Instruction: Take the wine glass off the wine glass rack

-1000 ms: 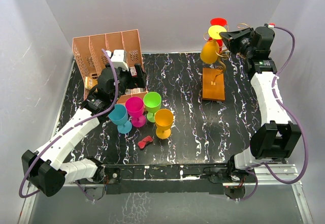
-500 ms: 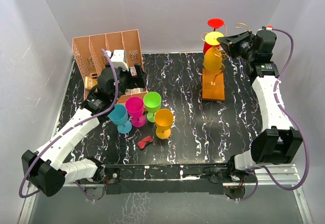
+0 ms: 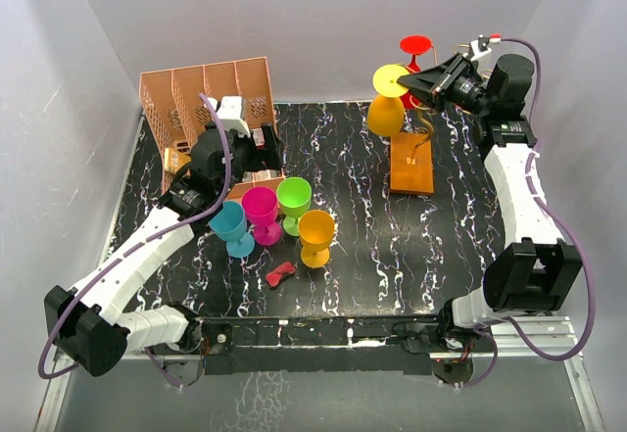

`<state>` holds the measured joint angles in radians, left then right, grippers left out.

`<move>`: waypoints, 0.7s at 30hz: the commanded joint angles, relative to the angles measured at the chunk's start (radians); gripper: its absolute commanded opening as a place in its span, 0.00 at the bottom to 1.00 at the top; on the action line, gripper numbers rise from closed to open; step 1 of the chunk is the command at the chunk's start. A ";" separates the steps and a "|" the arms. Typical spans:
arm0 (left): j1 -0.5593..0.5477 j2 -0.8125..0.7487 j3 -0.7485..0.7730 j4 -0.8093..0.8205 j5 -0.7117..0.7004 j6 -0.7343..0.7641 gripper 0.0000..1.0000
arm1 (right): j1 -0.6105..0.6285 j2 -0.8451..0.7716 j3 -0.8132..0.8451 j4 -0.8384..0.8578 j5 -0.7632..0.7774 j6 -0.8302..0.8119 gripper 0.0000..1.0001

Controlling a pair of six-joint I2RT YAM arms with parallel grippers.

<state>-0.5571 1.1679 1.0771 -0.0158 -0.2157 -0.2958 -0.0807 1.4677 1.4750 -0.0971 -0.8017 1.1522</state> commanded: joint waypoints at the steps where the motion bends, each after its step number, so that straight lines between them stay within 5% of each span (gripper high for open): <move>1: 0.008 0.000 0.029 0.012 0.012 -0.002 0.97 | 0.004 -0.039 -0.033 0.205 -0.232 -0.015 0.08; 6: 0.008 0.004 0.027 0.013 0.016 -0.004 0.97 | 0.006 -0.195 -0.233 0.235 -0.266 -0.118 0.08; 15: 0.007 -0.023 0.009 0.034 0.052 -0.035 0.97 | 0.006 -0.623 -0.725 0.207 -0.091 -0.336 0.08; 21: -0.002 -0.083 -0.054 0.050 0.093 -0.081 0.97 | 0.006 -0.841 -0.898 0.219 -0.025 -0.251 0.08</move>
<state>-0.5568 1.1561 1.0576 0.0132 -0.1711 -0.3313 -0.0761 0.7204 0.6174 0.0555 -0.8886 0.8764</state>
